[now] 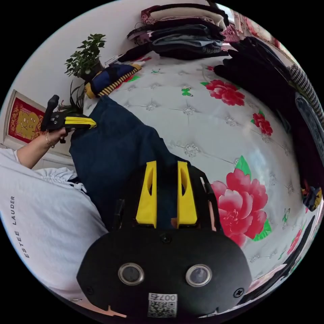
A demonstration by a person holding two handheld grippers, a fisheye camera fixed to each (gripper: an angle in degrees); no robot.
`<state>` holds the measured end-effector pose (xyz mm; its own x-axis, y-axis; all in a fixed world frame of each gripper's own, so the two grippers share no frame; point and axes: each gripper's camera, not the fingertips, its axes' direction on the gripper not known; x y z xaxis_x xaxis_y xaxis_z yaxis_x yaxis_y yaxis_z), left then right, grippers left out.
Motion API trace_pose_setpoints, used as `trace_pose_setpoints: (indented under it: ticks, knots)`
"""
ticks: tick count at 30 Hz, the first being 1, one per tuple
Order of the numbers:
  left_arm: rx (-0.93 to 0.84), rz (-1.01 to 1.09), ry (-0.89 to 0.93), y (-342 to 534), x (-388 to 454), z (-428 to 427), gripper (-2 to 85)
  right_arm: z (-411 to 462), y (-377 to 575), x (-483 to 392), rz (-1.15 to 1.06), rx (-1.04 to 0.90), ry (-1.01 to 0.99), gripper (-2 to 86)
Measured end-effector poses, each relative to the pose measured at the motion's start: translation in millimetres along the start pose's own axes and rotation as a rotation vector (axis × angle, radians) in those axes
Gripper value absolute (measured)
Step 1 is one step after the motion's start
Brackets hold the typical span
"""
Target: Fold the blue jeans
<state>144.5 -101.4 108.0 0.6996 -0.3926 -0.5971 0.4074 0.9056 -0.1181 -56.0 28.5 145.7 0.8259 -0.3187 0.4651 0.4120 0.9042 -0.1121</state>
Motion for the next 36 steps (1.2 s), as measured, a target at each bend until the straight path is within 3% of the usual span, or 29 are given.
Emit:
trace_pose_setpoints:
  ticks: [4, 7, 12, 14, 17, 21, 27, 36]
  knots:
    - [0.008, 0.084, -0.056, 21.0, 8.4, 4.6, -0.9, 3.0, 29.4, -5.6, -0.088, -0.08, -0.054, 7.1]
    - [0.03, 0.1, -0.07, 24.9, 14.4, 9.2, -0.9, -16.8, 25.9, 20.5, -0.011, -0.067, -0.13, 8.0]
    - [0.038, 0.028, 0.005, 24.7, 8.5, 12.2, -0.9, -46.4, -3.6, 120.1, 0.347, 0.089, -0.41, 8.9]
    - [0.048, 0.016, 0.015, 26.3, 9.2, 12.9, -1.0, -36.7, -10.8, 146.5, 0.465, 0.016, -0.462, 8.5]
    - [0.057, -0.007, 0.024, 26.7, 11.9, 13.9, -1.0, -5.3, -15.7, 176.3, 0.598, -0.131, -0.706, 7.3]
    - [0.058, -0.019, 0.022, 24.4, 18.1, 14.3, -1.0, 2.1, -17.2, 213.8, 0.778, -0.017, -0.95, 4.4]
    - [0.069, -0.041, 0.022, 21.3, 25.6, 12.7, -1.0, -25.9, -20.1, 262.3, 0.819, 0.175, -0.928, 1.0]
    - [0.048, -0.087, 0.039, 5.8, 32.0, 5.2, -0.9, -37.4, -37.6, 242.1, 0.616, 0.099, -0.858, 5.2]
